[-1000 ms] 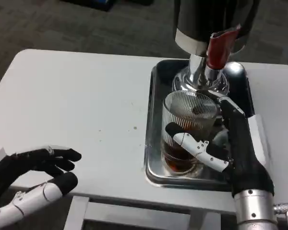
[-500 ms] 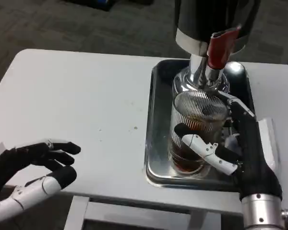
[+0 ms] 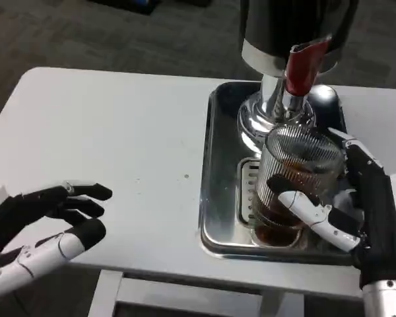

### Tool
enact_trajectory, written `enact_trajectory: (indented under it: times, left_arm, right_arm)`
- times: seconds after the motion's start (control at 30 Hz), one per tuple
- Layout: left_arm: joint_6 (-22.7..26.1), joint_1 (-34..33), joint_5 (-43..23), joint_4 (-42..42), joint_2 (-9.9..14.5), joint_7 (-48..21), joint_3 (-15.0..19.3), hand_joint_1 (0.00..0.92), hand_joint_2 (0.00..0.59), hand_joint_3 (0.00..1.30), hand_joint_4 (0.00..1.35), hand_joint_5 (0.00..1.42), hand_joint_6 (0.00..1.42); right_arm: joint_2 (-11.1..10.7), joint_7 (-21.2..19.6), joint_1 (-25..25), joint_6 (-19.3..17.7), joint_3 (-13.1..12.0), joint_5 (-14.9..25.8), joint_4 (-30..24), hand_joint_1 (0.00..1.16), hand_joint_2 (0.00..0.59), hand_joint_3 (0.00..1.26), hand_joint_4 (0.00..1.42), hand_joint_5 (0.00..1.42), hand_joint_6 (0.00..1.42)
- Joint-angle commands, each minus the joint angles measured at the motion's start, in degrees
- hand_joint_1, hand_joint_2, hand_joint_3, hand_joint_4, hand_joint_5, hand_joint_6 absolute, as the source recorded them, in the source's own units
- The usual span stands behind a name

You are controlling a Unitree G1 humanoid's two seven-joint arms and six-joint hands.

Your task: Grasp the cup under the faucet to collect the drink, then remove the cup.

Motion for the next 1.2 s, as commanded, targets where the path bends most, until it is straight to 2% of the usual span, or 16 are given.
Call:
enact_trajectory:
  times: [0.03,0.37,0.77,1.03,1.2]
  left_arm:
    - [-0.6,-0.5,-0.4,0.1,0.9,0.0,-0.5,0.000,0.106,0.31,0.35,0.37,0.22]
    - [-0.3,-3.1,-0.3,0.3,1.4,0.1,-1.5,0.000,0.112,0.30,0.34,0.38,0.23]
    - [-0.5,-4.1,-0.1,-1.6,0.7,1.2,-2.1,0.000,0.114,0.29,0.29,0.35,0.23]
    - [-0.7,-2.7,0.3,-3.6,0.1,2.0,-1.7,0.000,0.114,0.27,0.25,0.32,0.22]
    - [-1.4,-1.3,0.4,-4.3,-0.6,1.9,-1.0,0.000,0.114,0.27,0.24,0.31,0.21]
  right_arm:
    - [0.0,0.9,1.2,-2.9,-0.8,1.4,-4.2,0.78,0.220,0.93,1.07,1.28,1.42]
    - [-0.8,4.8,4.1,-2.1,-2.5,3.1,-8.8,0.80,0.212,0.97,1.10,1.32,1.42]
    - [-4.2,9.8,10.0,-3.8,-5.7,6.6,-12.7,0.81,0.218,0.99,1.13,1.34,1.42]
    - [-4.6,13.0,13.0,-4.6,-5.1,8.0,-17.0,0.81,0.218,1.01,1.15,1.36,1.42]
    - [-4.2,14.6,14.0,-4.8,-3.8,8.0,-18.8,0.81,0.218,1.02,1.15,1.37,1.42]
